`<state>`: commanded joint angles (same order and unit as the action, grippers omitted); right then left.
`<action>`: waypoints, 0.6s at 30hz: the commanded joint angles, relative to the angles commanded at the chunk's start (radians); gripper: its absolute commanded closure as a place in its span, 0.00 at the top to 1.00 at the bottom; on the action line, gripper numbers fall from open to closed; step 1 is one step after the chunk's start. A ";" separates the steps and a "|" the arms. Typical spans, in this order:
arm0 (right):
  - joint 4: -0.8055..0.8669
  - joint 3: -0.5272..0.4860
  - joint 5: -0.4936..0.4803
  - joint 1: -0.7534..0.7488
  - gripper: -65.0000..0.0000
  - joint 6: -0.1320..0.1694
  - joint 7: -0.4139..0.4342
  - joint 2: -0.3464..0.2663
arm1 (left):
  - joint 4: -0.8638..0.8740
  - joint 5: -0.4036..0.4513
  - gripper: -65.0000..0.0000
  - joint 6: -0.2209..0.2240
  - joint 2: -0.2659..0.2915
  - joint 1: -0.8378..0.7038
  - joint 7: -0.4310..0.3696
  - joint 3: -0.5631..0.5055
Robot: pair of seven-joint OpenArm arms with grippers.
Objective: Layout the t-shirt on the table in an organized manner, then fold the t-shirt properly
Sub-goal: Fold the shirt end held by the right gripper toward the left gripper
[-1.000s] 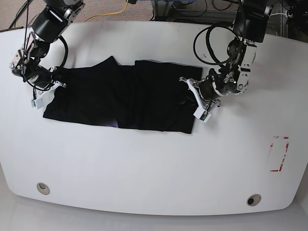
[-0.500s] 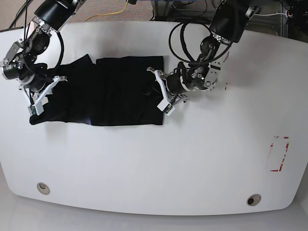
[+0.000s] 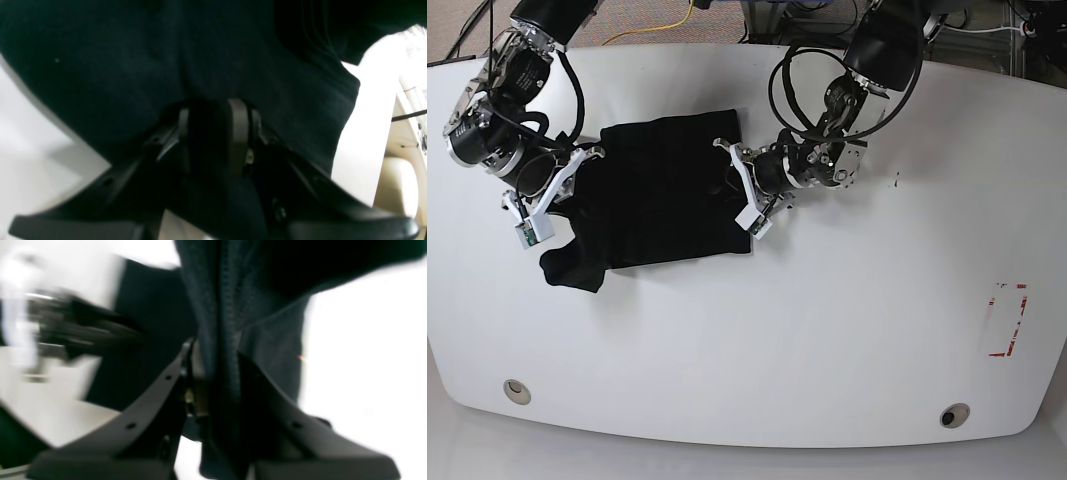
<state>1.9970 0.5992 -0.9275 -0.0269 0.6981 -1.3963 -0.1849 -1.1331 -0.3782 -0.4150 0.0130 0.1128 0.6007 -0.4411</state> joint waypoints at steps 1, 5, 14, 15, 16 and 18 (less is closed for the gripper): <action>0.000 -0.002 -0.005 0.000 0.03 0.000 0.000 0.005 | 0.000 0.000 0.20 0.000 0.000 0.000 0.000 0.000; -0.002 -0.005 -0.006 0.002 0.03 0.000 0.000 0.031 | -0.005 0.000 0.20 0.000 0.000 0.000 0.000 0.000; -0.002 -0.075 0.028 -0.002 0.03 0.000 0.000 0.061 | -0.008 0.000 0.20 0.000 0.000 0.000 0.000 0.000; -0.002 -0.084 0.034 -0.002 0.03 0.000 0.000 0.063 | -0.008 0.000 0.20 0.000 0.000 0.000 0.000 0.000; -0.002 -0.098 0.041 -0.002 0.03 0.000 0.000 0.063 | -0.008 0.000 0.20 0.000 0.000 0.000 0.000 0.000; -0.002 -0.117 0.046 -0.003 0.03 0.000 0.000 0.066 | -0.008 0.000 0.20 0.000 0.000 0.000 0.000 0.000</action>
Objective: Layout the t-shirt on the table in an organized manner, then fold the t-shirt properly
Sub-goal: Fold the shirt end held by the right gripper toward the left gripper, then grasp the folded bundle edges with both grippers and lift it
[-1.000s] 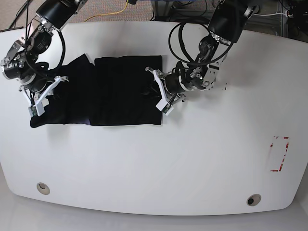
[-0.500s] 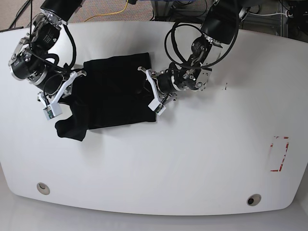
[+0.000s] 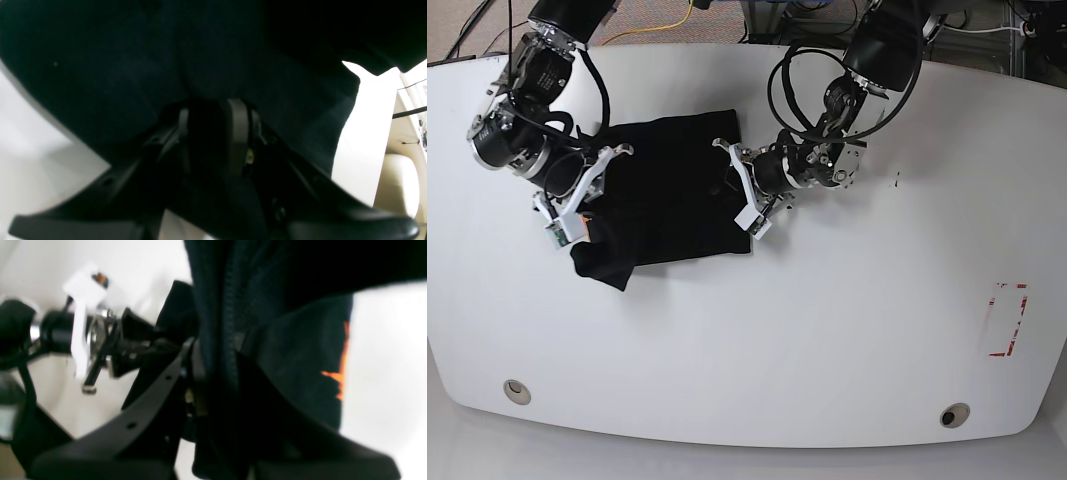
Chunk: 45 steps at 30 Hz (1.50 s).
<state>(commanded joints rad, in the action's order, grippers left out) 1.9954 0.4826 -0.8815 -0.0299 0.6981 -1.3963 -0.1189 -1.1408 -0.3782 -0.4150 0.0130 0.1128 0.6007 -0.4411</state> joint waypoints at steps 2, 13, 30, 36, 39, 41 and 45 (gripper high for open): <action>0.000 -0.008 0.000 0.000 0.05 0.000 0.000 0.006 | 0.000 -0.003 0.20 0.000 0.000 0.000 0.000 0.000; 0.003 -0.015 -0.006 -0.005 0.88 0.000 0.000 0.012 | -0.005 -0.008 0.20 0.000 0.000 0.000 0.000 0.003; 0.008 -0.009 -0.008 -0.020 1.00 0.000 0.000 -0.071 | -0.259 -0.009 0.21 -0.003 0.000 -0.009 0.074 0.121; 0.006 -0.008 -0.003 -0.028 1.00 0.000 0.000 -0.123 | -0.420 -0.049 0.21 -0.005 -0.006 -0.041 0.077 0.259; 0.002 -0.008 0.000 -0.028 1.00 0.000 0.013 -0.147 | -0.450 -0.083 0.21 -0.005 -0.009 -0.040 0.075 0.322; 0.002 -0.008 0.002 -0.026 1.00 0.000 0.042 -0.166 | -0.460 -0.109 0.21 -0.005 -0.023 -0.040 0.072 0.400; 0.000 -0.012 0.043 -0.020 1.00 0.000 0.088 -0.180 | -0.451 -0.141 0.21 -0.005 -0.028 -0.035 0.072 0.511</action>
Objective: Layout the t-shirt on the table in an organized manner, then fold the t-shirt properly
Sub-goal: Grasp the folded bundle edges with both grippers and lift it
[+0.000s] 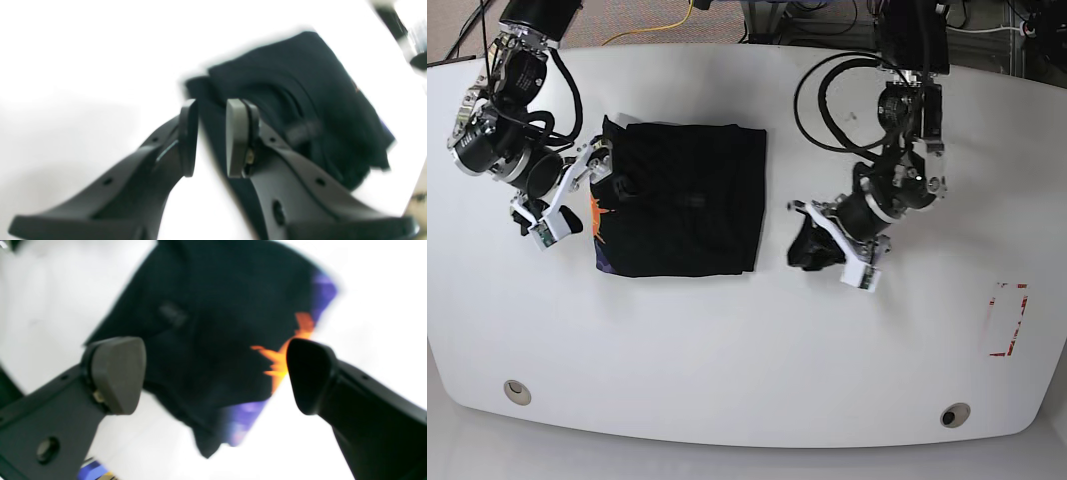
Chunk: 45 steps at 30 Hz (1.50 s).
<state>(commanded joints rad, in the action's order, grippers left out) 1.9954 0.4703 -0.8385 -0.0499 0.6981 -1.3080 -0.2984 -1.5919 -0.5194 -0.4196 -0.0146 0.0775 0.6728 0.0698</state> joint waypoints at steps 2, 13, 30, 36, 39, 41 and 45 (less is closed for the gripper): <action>0.000 -0.003 0.063 0.006 1.00 0.000 0.038 -0.002 | 0.000 -0.014 0.21 0.000 0.005 0.000 0.003 0.006; -0.146 -0.241 0.436 0.127 0.57 0.000 0.304 0.000 | -0.032 0.083 0.25 0.000 0.020 -0.100 0.005 -0.391; -0.578 -0.293 0.631 0.207 0.13 0.000 0.736 -0.044 | -0.006 0.259 0.20 0.003 0.034 -0.207 -0.069 -0.523; -0.605 -0.292 0.631 0.186 0.13 0.000 0.784 -0.051 | 0.120 0.273 0.21 0.000 0.005 -0.133 -0.071 -0.523; -0.578 -0.290 0.624 0.141 0.13 0.000 0.789 -0.054 | 0.232 0.273 0.21 0.000 0.005 -0.058 -0.071 -0.522; -0.554 -0.276 0.624 0.106 0.13 0.000 0.789 -0.049 | 0.281 0.272 0.21 0.000 0.005 -0.020 -0.072 -0.522; -0.453 -0.235 0.631 0.012 0.13 0.000 0.786 0.006 | 0.384 0.272 0.21 -0.002 0.002 0.081 -0.072 -0.520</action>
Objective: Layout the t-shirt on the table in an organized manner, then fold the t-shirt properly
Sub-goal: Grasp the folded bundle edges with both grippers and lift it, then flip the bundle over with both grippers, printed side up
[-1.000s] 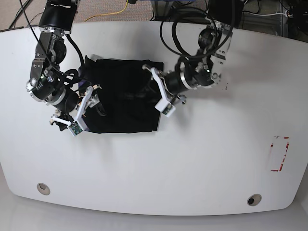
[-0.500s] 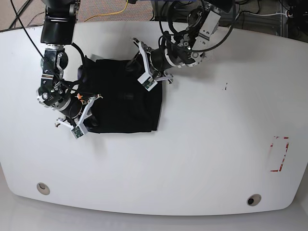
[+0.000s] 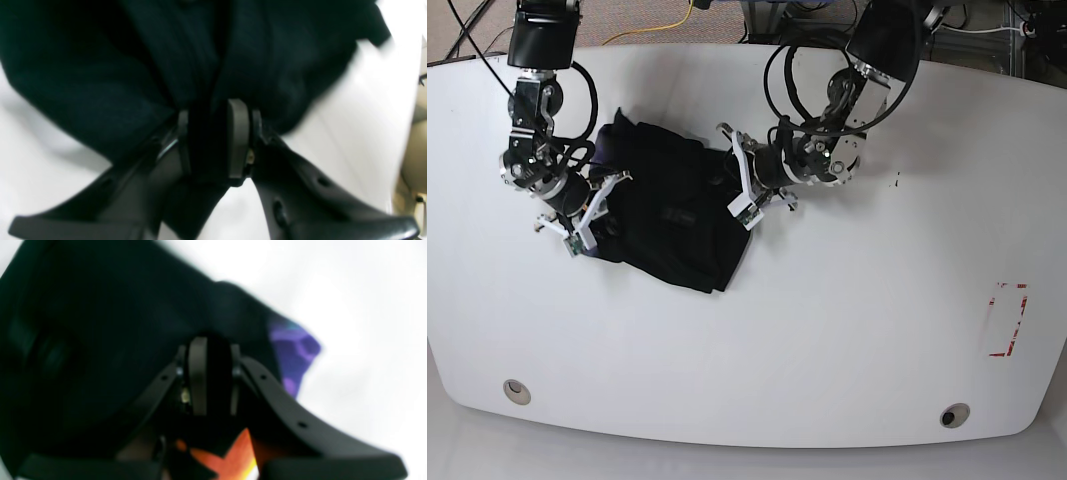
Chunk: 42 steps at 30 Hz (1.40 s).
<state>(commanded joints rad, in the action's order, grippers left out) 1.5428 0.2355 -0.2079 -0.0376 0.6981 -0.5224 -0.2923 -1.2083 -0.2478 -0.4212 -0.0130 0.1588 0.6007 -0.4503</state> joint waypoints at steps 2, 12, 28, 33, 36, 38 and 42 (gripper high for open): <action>0.044 0.002 0.005 -0.040 0.13 0.000 -0.008 0.021 | 0.031 -0.003 0.21 0.000 -0.018 0.038 -0.002 0.000; 0.226 0.025 0.005 -0.192 0.13 0.000 -0.046 0.107 | 0.075 -0.003 0.21 -0.002 -0.031 0.169 -0.002 0.000; 0.419 0.052 0.008 -0.157 0.13 0.000 -0.203 0.137 | -0.164 -0.005 0.20 -0.002 -0.046 0.133 0.063 0.049; 0.288 0.060 0.055 -0.063 0.13 0.000 -0.198 0.124 | -0.235 -0.005 0.20 -0.002 -0.040 0.052 0.063 0.046; 0.183 0.061 0.077 -0.015 0.13 0.000 -0.149 0.123 | -0.242 -0.005 0.20 -0.002 -0.011 0.002 0.061 0.048; 0.121 0.061 0.077 -0.005 0.13 0.000 -0.107 0.123 | -0.244 -0.005 0.20 -0.002 0.002 -0.031 0.058 0.044; 0.028 0.060 0.078 0.006 0.13 0.000 -0.061 0.123 | -0.239 -0.002 0.20 -0.002 0.026 -0.089 0.055 0.046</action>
<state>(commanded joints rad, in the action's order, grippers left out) 1.5704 0.2954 -0.1297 -0.0315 0.6981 -0.5838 -0.1695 -1.4477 -0.2493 -0.4227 0.0130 0.0698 0.6559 -0.4043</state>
